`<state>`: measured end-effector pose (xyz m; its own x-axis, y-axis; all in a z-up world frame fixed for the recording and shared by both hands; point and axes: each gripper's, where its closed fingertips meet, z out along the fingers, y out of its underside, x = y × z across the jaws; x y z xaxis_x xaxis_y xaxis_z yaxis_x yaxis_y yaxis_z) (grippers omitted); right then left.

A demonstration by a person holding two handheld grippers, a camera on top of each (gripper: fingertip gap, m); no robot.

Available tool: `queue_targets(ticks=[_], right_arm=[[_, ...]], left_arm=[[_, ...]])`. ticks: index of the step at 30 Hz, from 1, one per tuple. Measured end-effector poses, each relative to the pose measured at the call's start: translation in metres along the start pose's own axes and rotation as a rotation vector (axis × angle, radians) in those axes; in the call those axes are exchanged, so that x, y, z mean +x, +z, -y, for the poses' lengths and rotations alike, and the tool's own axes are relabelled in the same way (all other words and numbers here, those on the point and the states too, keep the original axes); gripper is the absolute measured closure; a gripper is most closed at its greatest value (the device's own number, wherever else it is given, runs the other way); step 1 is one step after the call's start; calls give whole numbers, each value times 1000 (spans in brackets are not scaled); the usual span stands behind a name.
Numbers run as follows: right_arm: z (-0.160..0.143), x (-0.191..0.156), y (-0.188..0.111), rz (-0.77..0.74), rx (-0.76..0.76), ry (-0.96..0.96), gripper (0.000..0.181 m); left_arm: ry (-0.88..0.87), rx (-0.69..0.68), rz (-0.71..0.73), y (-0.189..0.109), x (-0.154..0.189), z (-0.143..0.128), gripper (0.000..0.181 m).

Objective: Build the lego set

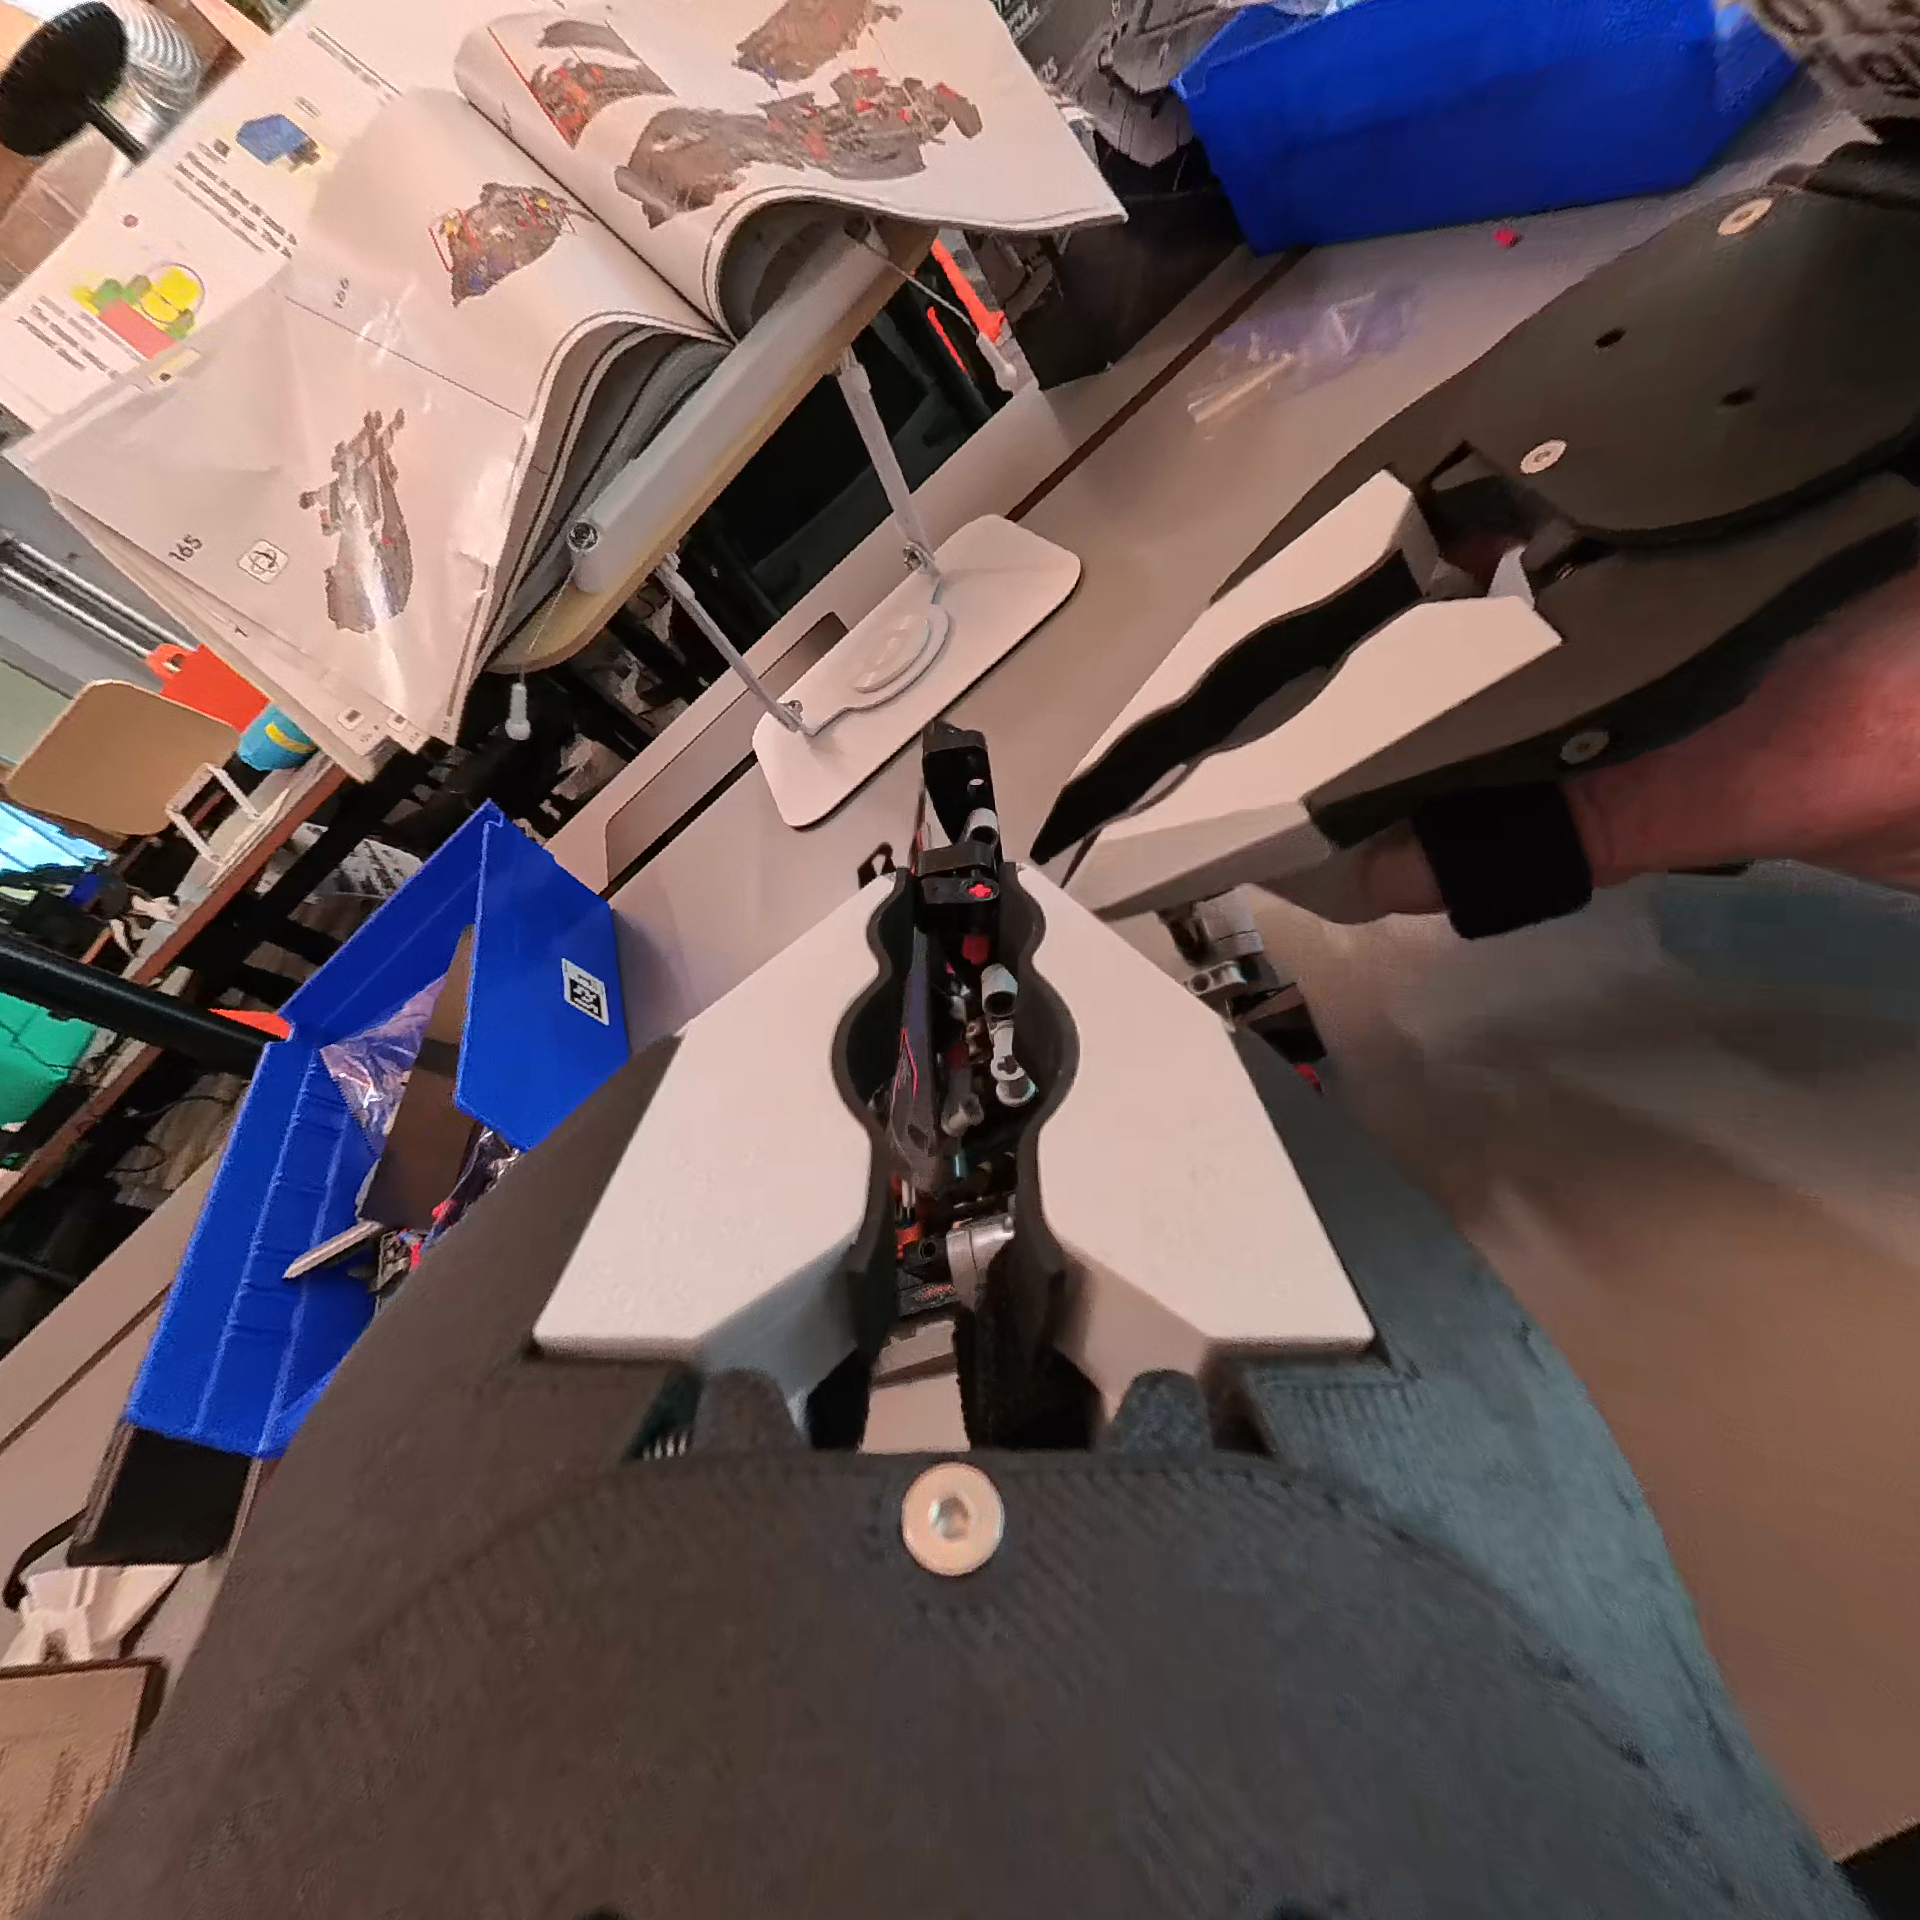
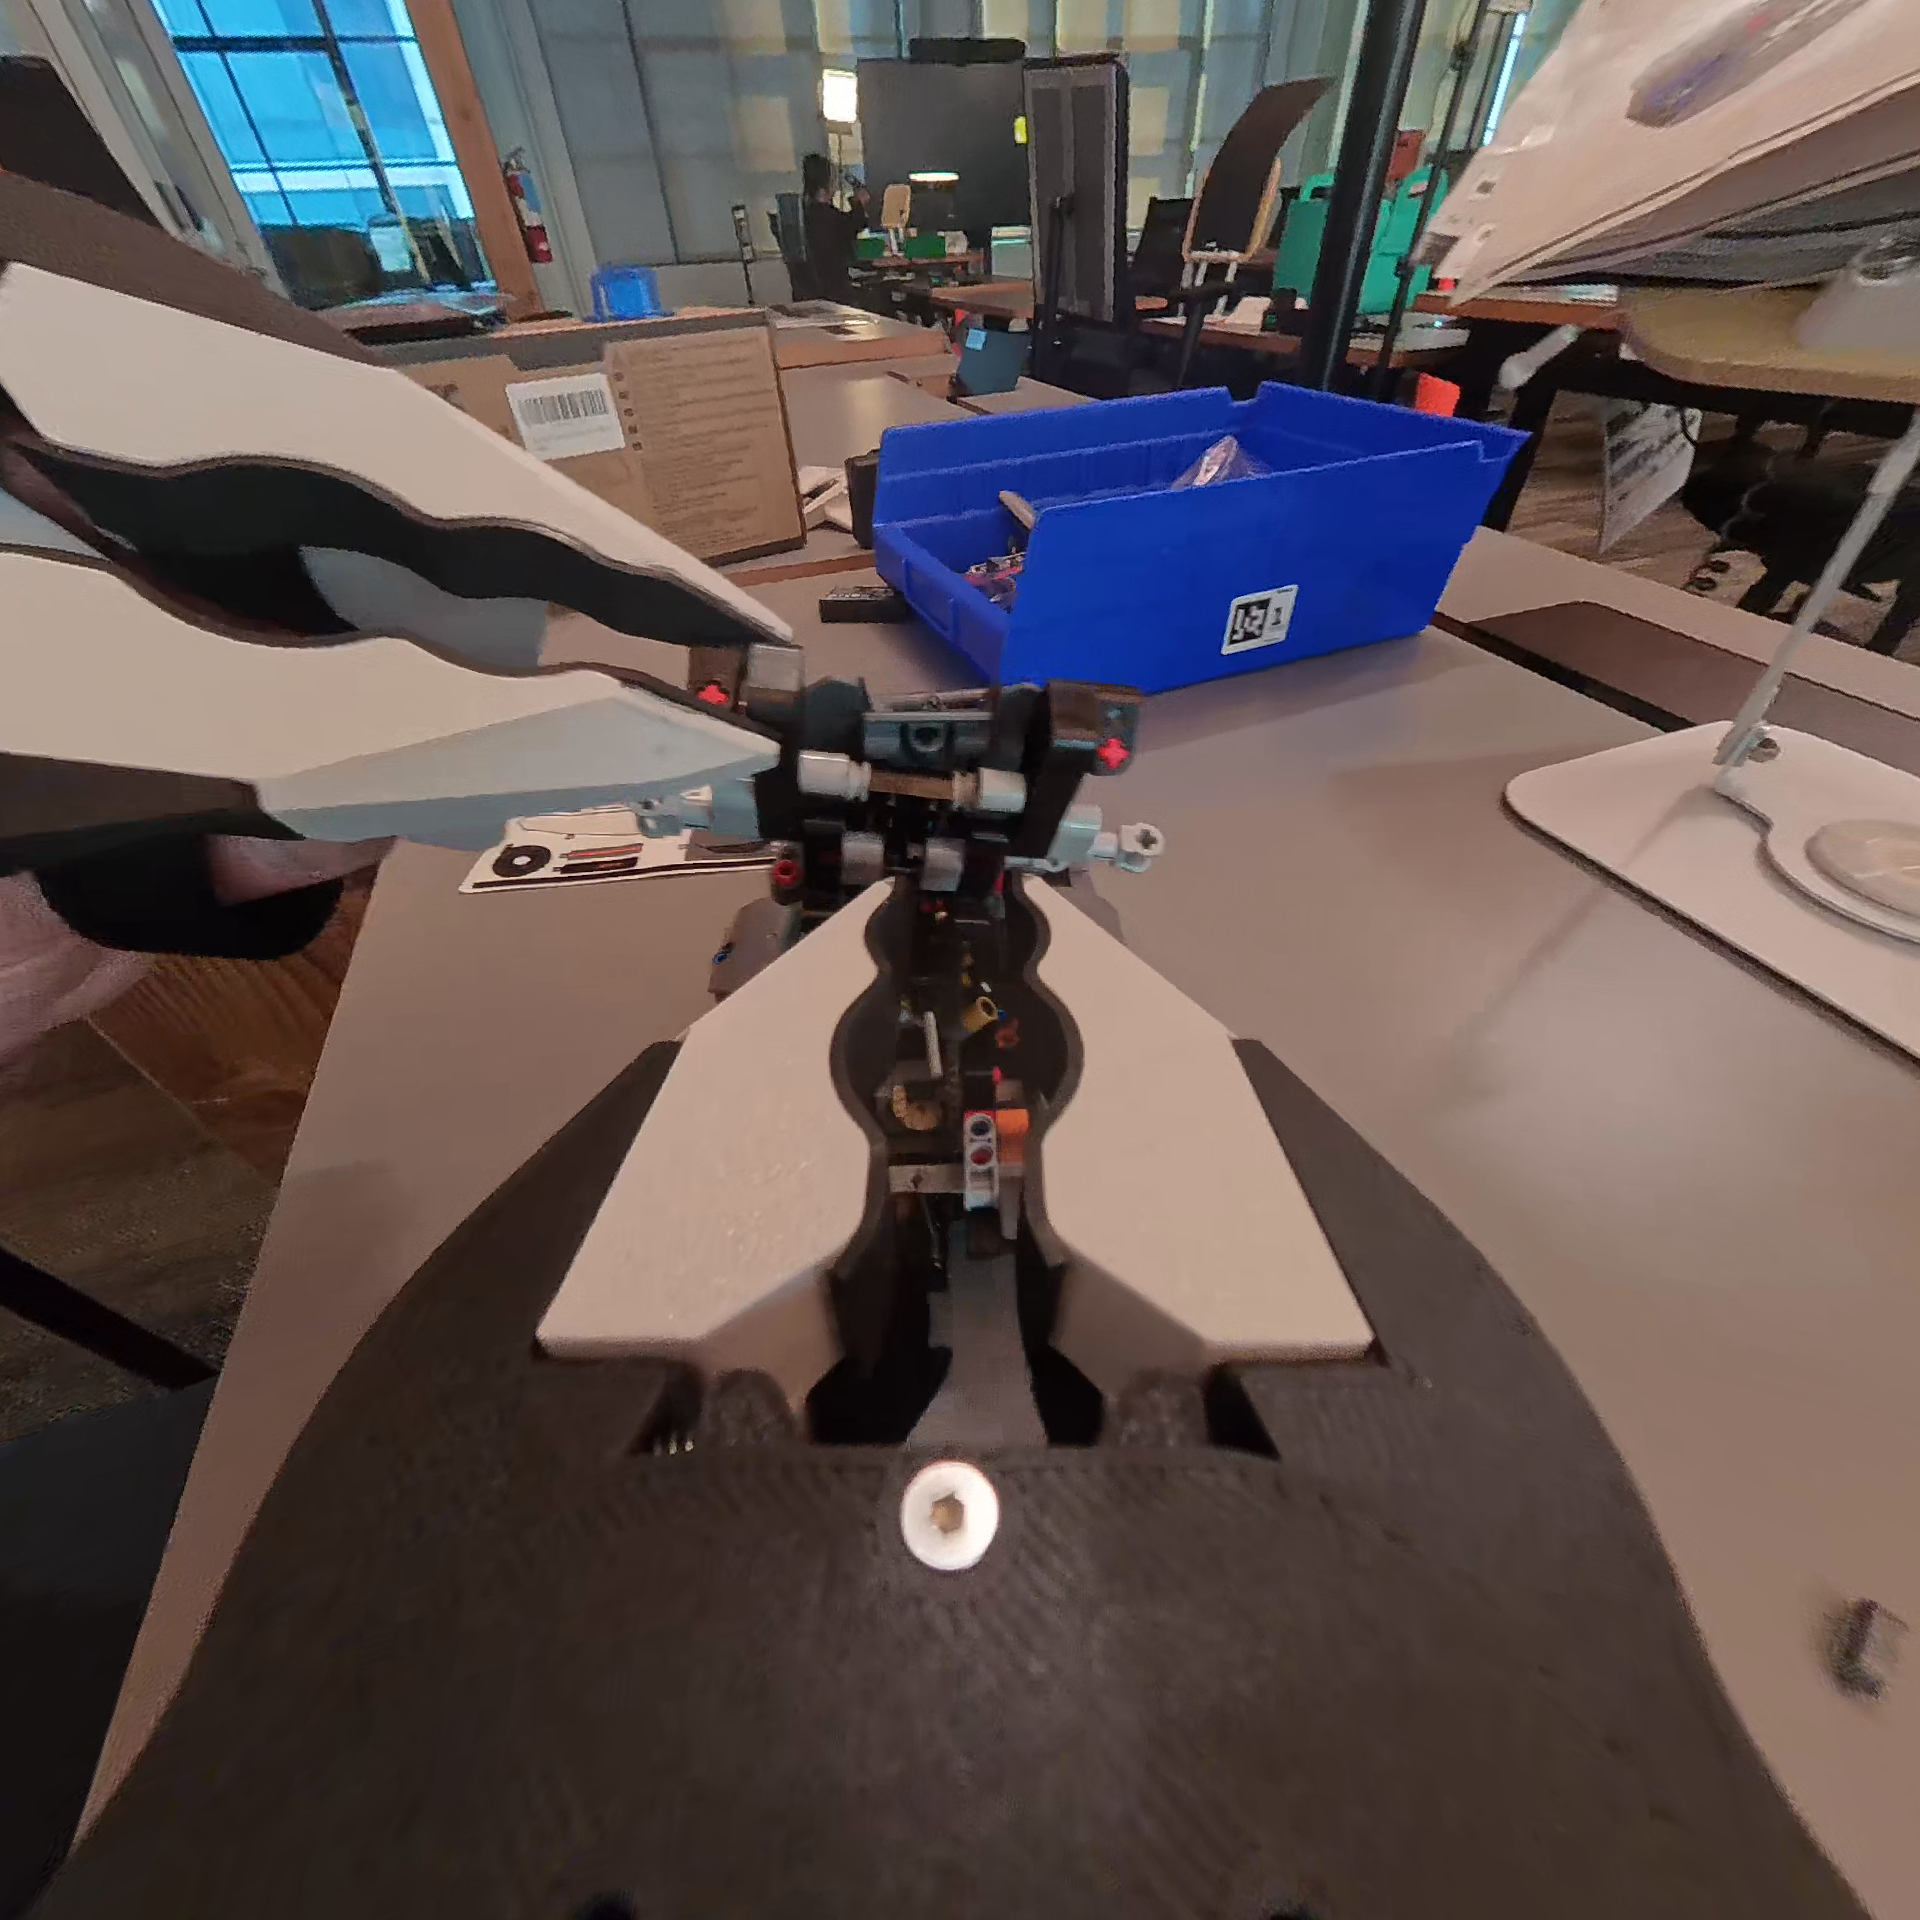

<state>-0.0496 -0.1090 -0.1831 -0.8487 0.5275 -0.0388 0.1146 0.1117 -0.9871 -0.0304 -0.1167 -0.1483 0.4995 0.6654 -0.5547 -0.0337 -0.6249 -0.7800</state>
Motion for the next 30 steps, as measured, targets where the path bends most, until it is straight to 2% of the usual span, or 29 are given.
queue_targets(ticks=[2,5,9,13,18,21,23,30], right_arm=[[-3,9,-4,-19,-14,19,160],[-3,13,-7,7,-7,101,137],[5,10,-19,38,27,67,140],[11,1,-31,209,58,158,145],[33,-3,-50,385,199,286,135],[38,-17,-55,491,212,272,154],[41,-22,-54,524,221,277,149],[45,-35,-65,657,266,287,170]], left_arm=[[-8,30,-19,-2,2,5,167],[-89,77,-67,-7,4,11,168],[-123,111,-147,-15,8,17,167],[-218,160,-269,-26,8,27,167],[-342,260,-409,-40,3,43,168],[-344,273,-483,-44,11,47,168],[-343,274,-508,-45,15,49,168],[-357,305,-545,-48,13,54,167]])
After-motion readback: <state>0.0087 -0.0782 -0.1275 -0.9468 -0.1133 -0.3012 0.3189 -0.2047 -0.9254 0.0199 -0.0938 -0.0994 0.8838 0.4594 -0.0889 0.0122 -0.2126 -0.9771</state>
